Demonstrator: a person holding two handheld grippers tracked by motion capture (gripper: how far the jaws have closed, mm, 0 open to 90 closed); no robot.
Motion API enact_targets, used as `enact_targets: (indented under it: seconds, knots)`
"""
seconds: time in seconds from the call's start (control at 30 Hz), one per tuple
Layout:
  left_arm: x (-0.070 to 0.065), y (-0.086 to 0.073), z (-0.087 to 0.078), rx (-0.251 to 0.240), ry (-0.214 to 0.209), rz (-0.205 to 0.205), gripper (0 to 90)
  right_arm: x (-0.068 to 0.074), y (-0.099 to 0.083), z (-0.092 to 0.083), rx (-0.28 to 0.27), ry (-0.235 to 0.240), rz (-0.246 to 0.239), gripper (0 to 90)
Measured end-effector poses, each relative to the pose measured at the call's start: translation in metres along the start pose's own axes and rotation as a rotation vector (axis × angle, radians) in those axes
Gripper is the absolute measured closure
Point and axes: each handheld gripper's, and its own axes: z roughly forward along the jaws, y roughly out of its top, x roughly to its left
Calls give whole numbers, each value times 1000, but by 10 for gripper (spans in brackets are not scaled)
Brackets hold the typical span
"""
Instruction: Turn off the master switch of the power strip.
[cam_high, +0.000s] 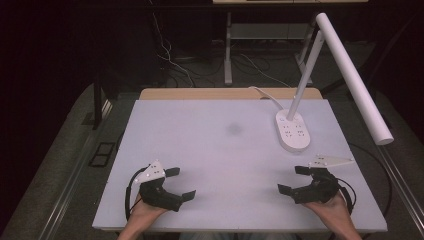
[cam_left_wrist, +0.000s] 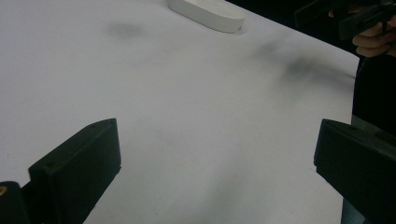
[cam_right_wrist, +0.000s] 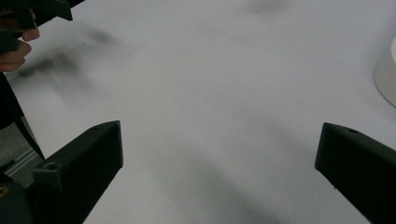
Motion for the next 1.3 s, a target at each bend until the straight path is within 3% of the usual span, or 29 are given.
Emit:
enact_targets:
  seconds: [0.57, 1.3]
  knots:
    - [1, 0, 0, 5, -4, 1, 0, -3, 18, 1, 22, 10, -20, 2]
    - [3, 0, 0, -9, -7, -7, 0, -17, 45, 8, 29, 8, -20, 2]
